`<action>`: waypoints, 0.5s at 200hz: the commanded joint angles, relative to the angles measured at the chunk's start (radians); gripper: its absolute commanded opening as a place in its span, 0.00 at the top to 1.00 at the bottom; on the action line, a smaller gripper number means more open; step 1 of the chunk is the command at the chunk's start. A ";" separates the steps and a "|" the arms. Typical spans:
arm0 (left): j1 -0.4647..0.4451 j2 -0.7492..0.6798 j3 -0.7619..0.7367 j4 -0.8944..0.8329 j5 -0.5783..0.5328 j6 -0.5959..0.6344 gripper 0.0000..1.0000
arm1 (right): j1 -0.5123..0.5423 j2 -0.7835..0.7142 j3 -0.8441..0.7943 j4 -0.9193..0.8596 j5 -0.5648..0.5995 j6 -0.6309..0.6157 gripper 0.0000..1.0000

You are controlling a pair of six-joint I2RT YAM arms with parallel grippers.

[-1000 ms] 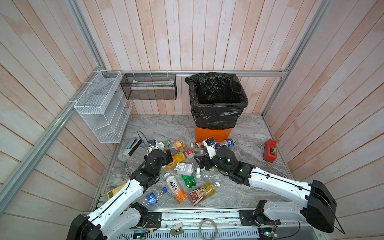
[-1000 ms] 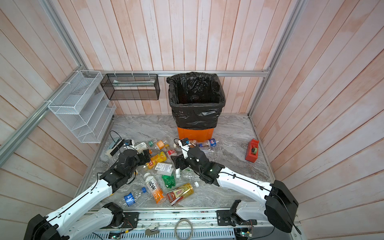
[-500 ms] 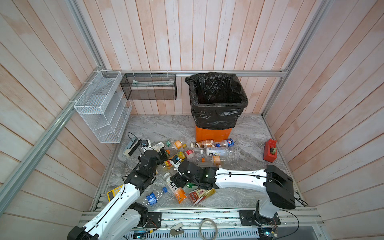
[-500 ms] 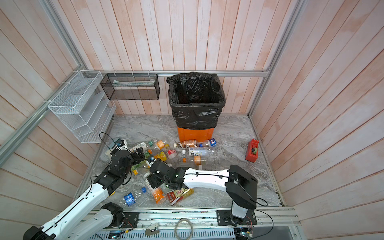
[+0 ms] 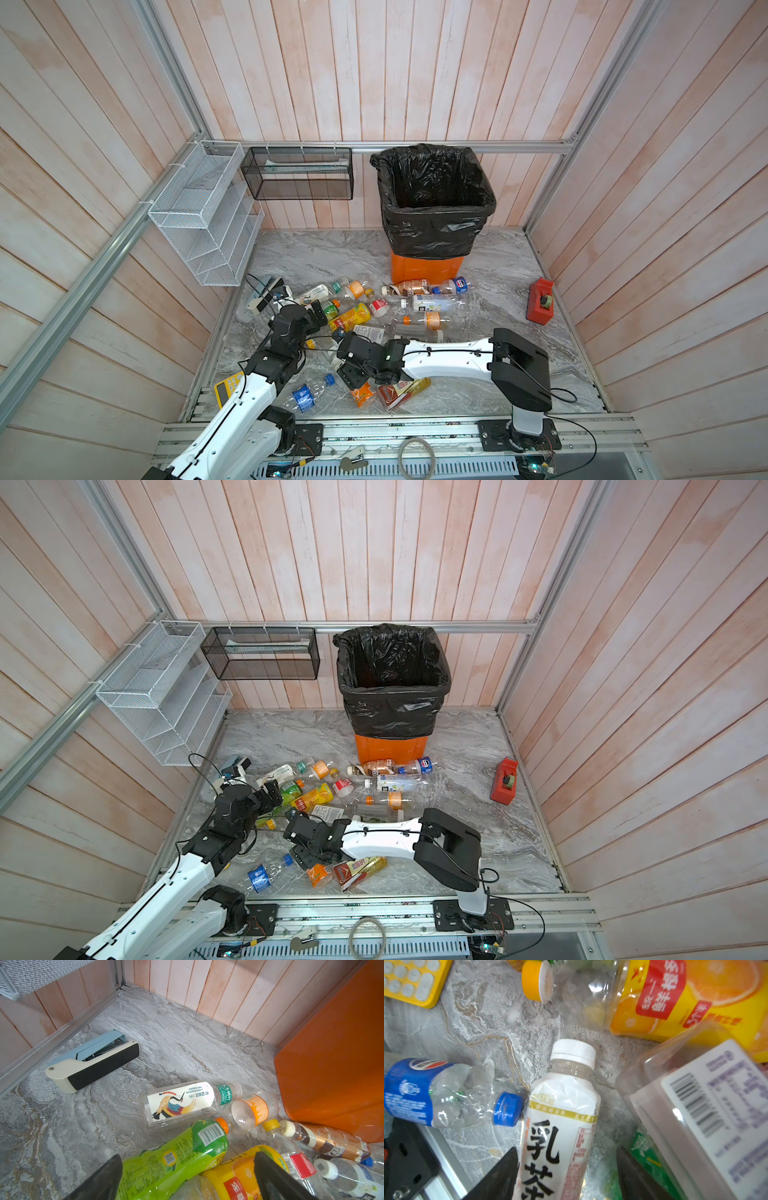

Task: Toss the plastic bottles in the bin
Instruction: 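Reach the right gripper down to the white milk-tea bottle and close it, then lift the milk-tea bottle with the right gripper over the bin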

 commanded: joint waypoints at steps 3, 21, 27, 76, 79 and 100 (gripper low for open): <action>0.009 -0.014 -0.015 -0.014 0.014 -0.007 0.00 | 0.016 0.037 0.035 -0.060 0.004 0.003 0.26; 0.010 -0.020 -0.018 -0.019 0.013 -0.007 0.00 | 0.023 0.050 0.040 -0.064 -0.012 -0.003 0.26; 0.012 -0.025 -0.017 -0.020 0.013 -0.007 0.00 | 0.026 0.053 0.038 -0.064 -0.016 -0.004 0.26; 0.015 -0.045 -0.024 -0.035 0.011 -0.008 0.00 | 0.027 0.057 0.038 -0.059 -0.009 -0.004 0.34; 0.015 -0.046 -0.025 -0.036 0.011 -0.008 0.00 | 0.026 0.056 0.037 -0.057 -0.011 -0.005 0.35; 0.015 -0.049 -0.026 -0.036 0.010 -0.007 0.00 | 0.026 0.050 0.028 -0.033 -0.028 -0.007 0.40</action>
